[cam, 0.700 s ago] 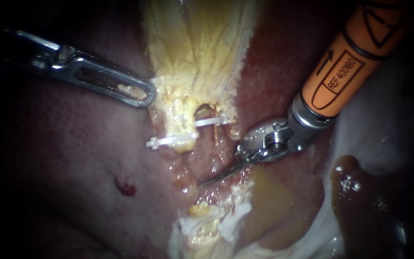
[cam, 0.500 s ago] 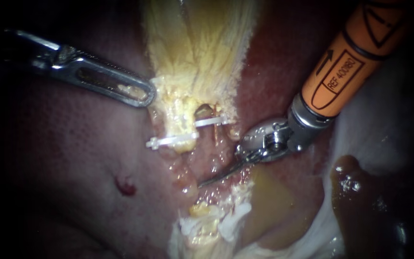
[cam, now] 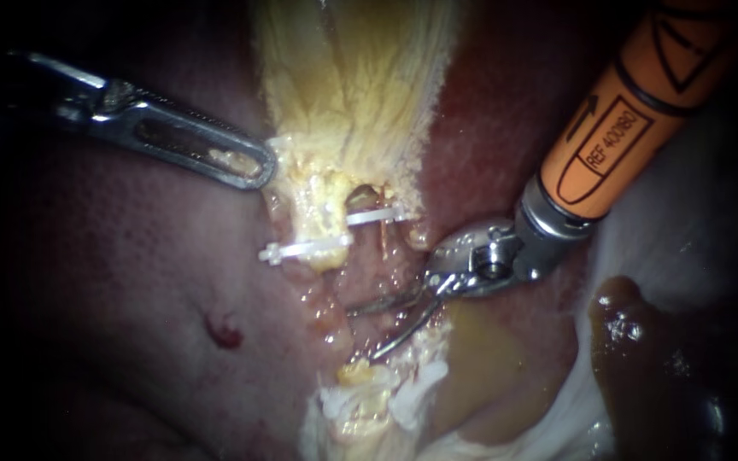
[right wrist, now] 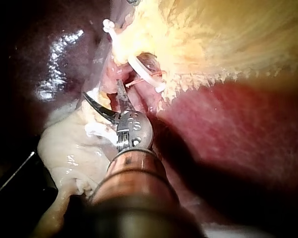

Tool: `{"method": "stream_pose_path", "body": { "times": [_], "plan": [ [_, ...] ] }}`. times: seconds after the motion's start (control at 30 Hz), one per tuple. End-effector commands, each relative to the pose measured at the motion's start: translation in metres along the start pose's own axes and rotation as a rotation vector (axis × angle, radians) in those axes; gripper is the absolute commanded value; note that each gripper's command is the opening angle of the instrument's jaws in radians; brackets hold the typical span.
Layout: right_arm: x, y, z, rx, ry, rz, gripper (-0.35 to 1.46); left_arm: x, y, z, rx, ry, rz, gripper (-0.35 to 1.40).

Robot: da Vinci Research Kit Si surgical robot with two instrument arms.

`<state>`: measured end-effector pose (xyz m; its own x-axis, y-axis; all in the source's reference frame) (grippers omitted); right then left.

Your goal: Go back from the cut right tube

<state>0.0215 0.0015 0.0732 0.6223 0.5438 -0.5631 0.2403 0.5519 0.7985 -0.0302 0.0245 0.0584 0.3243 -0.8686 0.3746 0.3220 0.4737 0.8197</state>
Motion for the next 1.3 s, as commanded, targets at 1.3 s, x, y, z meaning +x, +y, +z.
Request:
{"method": "stream_pose_path", "body": {
  "times": [1.3],
  "plan": [
    [0.0019,-0.009,-0.0151,-0.599,-0.086,-0.224,1.45,0.0011,0.003,0.0024,-0.012,-0.006,0.004,-0.35]
  ]
}}
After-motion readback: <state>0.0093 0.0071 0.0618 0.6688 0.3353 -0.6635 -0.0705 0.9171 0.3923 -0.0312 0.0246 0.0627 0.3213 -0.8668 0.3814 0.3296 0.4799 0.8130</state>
